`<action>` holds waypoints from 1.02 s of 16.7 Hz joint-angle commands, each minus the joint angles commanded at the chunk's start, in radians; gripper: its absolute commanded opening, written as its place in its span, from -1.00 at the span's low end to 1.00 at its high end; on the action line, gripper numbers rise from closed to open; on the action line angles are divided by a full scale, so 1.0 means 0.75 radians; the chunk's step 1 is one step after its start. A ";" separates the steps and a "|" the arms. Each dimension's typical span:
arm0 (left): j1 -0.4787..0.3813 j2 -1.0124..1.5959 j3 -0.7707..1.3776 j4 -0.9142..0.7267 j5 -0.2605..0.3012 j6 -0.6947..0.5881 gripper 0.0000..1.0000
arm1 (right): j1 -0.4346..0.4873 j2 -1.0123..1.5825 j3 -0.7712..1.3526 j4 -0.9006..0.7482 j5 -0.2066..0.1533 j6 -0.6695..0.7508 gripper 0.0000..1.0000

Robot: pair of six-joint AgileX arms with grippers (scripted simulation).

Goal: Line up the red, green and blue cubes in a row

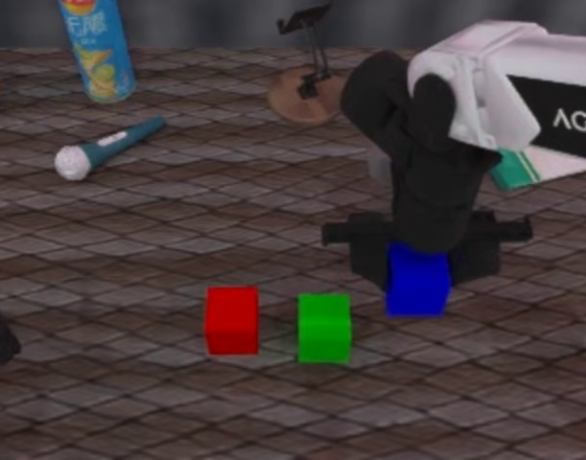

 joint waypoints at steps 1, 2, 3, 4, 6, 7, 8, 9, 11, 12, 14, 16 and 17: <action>0.000 0.000 0.000 0.000 0.000 0.000 1.00 | 0.000 0.000 0.000 0.000 0.000 0.000 -1.00; 0.000 0.000 0.000 0.000 0.000 0.000 1.00 | 0.000 0.000 0.000 0.000 0.000 0.000 -1.00; 0.000 0.000 0.000 0.000 0.000 0.000 1.00 | -0.006 0.006 0.001 0.001 -0.003 0.001 -1.00; 0.000 0.000 0.000 0.000 0.000 0.000 1.00 | -0.006 0.008 -0.002 0.006 -0.003 0.001 -1.00; 0.000 0.000 0.000 0.000 0.000 0.000 1.00 | -0.004 0.023 -0.032 0.052 -0.004 0.001 -1.00; 0.000 0.000 0.000 0.000 0.000 0.000 1.00 | -0.002 0.036 -0.057 0.089 -0.004 0.001 -1.00; 0.000 0.000 0.000 0.000 0.000 0.000 1.00 | -0.001 0.051 -0.085 0.133 -0.004 0.001 -1.00; 0.000 0.000 0.000 0.000 0.000 0.000 1.00 | 0.001 0.068 -0.115 0.180 -0.004 0.001 -1.00; 0.000 0.000 0.000 0.000 0.000 0.000 1.00 | 0.004 0.100 -0.170 0.270 -0.002 0.004 -1.00; 0.000 0.000 0.000 0.000 0.000 0.000 1.00 | 0.004 0.112 -0.191 0.305 -0.001 0.006 -1.00; 0.000 0.000 0.000 0.000 0.000 0.000 1.00 | 0.005 0.123 -0.211 0.333 0.001 0.007 -1.00; 0.000 0.000 0.000 0.000 0.000 0.000 1.00 | 0.005 0.123 -0.211 0.333 0.001 0.007 -1.00; 0.000 0.000 0.000 0.000 0.000 0.000 1.00 | 0.005 0.123 -0.211 0.333 0.001 0.007 -1.00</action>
